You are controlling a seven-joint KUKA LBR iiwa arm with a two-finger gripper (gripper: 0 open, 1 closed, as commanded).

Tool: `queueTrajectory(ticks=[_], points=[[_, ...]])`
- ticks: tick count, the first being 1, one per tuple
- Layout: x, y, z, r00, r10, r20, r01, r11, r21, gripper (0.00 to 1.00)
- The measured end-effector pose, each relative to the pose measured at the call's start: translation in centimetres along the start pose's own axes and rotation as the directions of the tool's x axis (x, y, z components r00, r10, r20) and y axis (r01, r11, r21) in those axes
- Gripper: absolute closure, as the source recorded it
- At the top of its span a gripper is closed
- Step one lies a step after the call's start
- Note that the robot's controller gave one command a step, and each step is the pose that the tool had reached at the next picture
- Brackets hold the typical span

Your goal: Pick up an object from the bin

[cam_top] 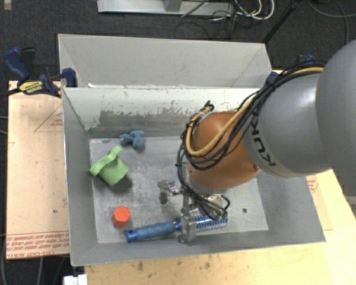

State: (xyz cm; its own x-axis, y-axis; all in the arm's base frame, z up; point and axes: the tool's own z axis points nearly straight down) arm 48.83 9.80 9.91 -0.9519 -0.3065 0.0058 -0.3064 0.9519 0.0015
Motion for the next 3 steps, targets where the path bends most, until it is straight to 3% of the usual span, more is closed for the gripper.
queueTrajectory(ticks=[1,2,3], points=[[-0.4,1.8,2.8,0.999,-0.029,0.021,0.029,1.0,0.003,0.0],[0.0,1.9,2.9,1.0,-0.026,0.006,0.026,1.0,0.0,1.0],[-2.3,0.9,-8.2,1.0,-0.005,0.016,0.005,1.0,0.002,1.0]])
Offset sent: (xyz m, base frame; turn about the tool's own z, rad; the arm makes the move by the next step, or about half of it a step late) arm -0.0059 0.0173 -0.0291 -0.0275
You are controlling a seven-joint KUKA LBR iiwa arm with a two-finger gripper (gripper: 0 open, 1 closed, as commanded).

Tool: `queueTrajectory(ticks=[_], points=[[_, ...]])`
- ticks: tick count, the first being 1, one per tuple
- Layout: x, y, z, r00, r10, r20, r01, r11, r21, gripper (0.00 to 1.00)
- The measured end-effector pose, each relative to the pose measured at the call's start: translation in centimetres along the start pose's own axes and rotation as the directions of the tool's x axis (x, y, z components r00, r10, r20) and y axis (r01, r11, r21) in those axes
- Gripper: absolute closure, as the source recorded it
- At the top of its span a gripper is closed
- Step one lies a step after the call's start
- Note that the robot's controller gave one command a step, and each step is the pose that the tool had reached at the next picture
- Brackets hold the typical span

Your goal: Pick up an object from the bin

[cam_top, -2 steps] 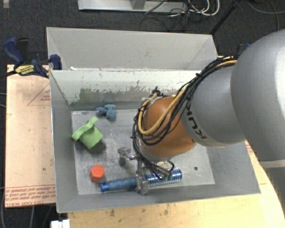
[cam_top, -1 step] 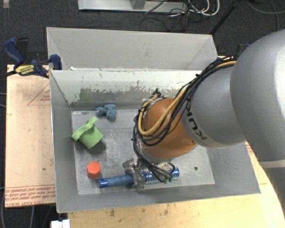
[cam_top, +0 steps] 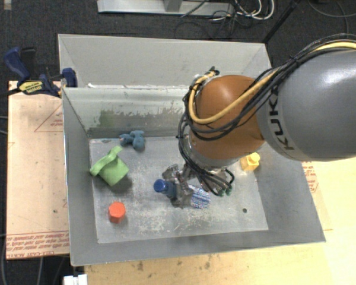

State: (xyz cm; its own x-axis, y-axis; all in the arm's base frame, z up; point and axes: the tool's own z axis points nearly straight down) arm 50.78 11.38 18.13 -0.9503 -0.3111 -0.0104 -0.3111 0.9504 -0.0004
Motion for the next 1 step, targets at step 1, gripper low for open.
queueTrajectory(ticks=[1], points=[[-0.1,0.62,-5.57,1.0,-0.008,-0.002,0.008,1.0,-0.001,1.0]])
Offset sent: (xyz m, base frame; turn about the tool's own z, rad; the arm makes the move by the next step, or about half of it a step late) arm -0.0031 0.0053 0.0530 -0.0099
